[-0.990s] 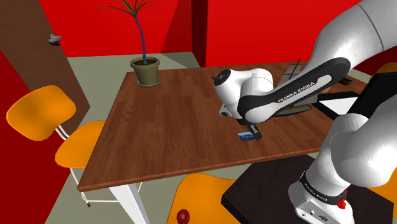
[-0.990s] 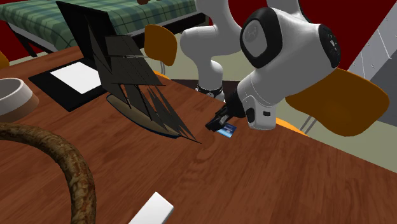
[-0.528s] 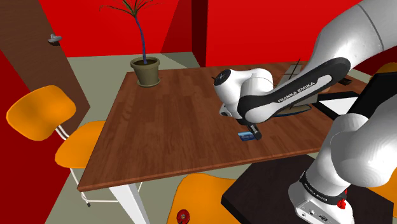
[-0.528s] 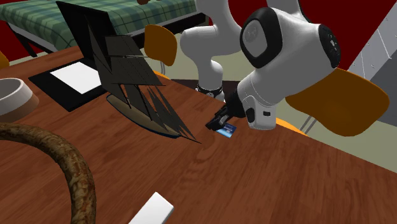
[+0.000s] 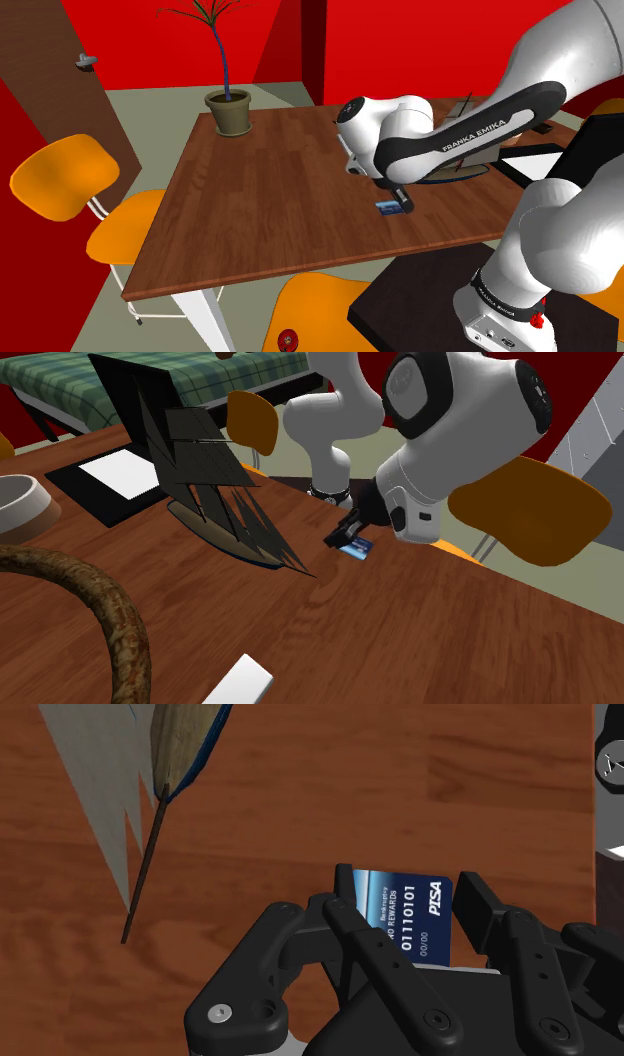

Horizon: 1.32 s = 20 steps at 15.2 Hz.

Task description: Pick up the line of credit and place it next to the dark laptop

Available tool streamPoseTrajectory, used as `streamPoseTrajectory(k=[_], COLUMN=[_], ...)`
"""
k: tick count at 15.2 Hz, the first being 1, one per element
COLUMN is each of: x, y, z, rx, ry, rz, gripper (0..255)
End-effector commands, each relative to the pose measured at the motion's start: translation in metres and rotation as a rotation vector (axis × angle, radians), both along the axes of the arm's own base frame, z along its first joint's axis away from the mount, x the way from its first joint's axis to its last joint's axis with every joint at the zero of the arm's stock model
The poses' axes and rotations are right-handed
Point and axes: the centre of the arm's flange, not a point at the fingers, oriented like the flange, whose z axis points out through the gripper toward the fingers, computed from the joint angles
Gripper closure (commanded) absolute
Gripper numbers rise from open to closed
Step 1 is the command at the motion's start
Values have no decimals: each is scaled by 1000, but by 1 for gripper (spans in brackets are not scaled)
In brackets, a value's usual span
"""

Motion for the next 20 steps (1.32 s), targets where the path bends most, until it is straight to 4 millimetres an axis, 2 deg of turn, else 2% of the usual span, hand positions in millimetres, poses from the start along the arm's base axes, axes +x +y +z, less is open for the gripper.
streamPoseTrajectory(k=[1,20], x=[0,0], y=[0,0], z=[11,112], rx=[0,0], ry=[1,1], rz=[0,0], gripper=[255,255])
